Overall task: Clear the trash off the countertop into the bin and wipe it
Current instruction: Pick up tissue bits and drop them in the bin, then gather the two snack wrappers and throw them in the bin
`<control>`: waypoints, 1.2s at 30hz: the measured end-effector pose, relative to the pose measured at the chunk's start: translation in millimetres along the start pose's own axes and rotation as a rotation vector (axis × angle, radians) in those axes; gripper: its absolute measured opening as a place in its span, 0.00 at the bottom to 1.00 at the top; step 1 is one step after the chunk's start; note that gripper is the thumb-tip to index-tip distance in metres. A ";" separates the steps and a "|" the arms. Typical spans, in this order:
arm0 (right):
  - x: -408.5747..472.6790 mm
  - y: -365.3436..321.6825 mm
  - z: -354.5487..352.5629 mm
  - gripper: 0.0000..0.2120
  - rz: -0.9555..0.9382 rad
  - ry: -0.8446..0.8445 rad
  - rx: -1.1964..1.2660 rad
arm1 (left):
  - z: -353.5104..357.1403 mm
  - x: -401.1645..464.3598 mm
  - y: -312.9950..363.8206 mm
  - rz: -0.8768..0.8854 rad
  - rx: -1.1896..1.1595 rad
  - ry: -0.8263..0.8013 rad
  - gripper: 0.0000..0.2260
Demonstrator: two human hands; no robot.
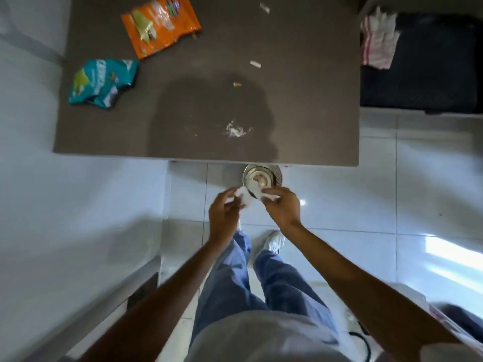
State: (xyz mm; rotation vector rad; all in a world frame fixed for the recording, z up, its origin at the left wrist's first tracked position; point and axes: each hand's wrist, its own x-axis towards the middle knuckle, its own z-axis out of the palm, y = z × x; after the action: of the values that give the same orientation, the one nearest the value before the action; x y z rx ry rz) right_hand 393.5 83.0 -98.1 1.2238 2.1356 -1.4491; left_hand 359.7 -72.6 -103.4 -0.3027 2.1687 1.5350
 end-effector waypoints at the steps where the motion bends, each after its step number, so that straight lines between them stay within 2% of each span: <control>1: 14.8 18.6 9.8 0.10 0.171 0.011 0.087 | 16.6 3.5 -18.5 -0.145 -0.065 0.014 0.12; 3: 53.0 54.6 27.2 0.08 0.438 0.040 0.218 | 48.8 27.2 -49.6 -0.367 -0.228 0.045 0.12; 4: 80.9 75.2 38.3 0.09 0.503 0.027 0.252 | 67.1 48.9 -69.9 -0.418 -0.272 0.043 0.12; 7: 172.3 129.2 75.3 0.16 0.532 -0.071 0.479 | 117.9 131.1 -134.0 -0.509 -0.262 -0.007 0.12; 9: 221.8 153.4 96.7 0.20 0.543 -0.070 0.623 | 140.7 176.6 -168.3 -0.559 -0.182 -0.070 0.12; 11: 257.5 172.6 116.3 0.23 0.630 -0.074 0.845 | 155.2 206.1 -191.8 -0.617 -0.137 -0.163 0.06; 12: 266.5 177.4 121.4 0.23 0.646 -0.093 0.901 | 159.2 211.3 -196.1 -0.635 -0.119 -0.205 0.05; 13: 265.7 176.3 122.0 0.23 0.637 -0.103 0.849 | 159.9 211.1 -195.8 -0.596 -0.077 -0.231 0.07; 15: 235.1 163.1 112.7 0.22 0.524 -0.094 0.470 | 146.3 186.7 -181.0 -0.404 0.135 -0.245 0.15; 17: 175.6 136.3 96.7 0.21 0.251 -0.006 0.027 | 117.1 139.5 -148.3 -0.182 0.351 -0.256 0.19; 19: 111.1 108.5 76.8 0.22 -0.249 0.068 -0.308 | 82.3 90.2 -116.2 0.088 0.587 -0.225 0.23; 21: 55.5 81.2 57.6 0.24 -0.681 0.096 -0.640 | 42.1 44.2 -81.2 0.357 0.809 -0.072 0.24; 23: 29.3 41.6 42.1 0.26 -0.927 0.154 -0.778 | 5.6 23.7 -44.6 0.525 0.907 0.143 0.26; 25: 16.2 -10.4 33.0 0.27 -1.085 0.228 -0.723 | -31.7 21.9 -1.9 0.571 0.960 0.303 0.28; 28: 31.4 -95.7 31.6 0.28 -1.205 0.339 -0.693 | -80.1 54.4 55.0 0.579 1.041 0.432 0.30; 31: 58.7 -191.9 40.7 0.28 -1.169 0.384 -0.712 | -127.0 106.3 106.0 0.482 1.068 0.537 0.30; 34: 91.8 -270.8 63.9 0.29 -1.036 0.306 -0.727 | -166.6 167.3 140.8 0.269 1.041 0.489 0.37; 36: 121.4 -316.3 83.1 0.33 -0.964 0.234 -0.788 | -191.5 212.3 150.2 0.199 1.053 0.415 0.42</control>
State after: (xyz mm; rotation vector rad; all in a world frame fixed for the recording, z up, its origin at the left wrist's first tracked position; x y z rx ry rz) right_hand 59.1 27.1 -16.3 0.0355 3.1775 -0.4821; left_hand 63.9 -180.1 -30.9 -0.0376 3.0487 0.2320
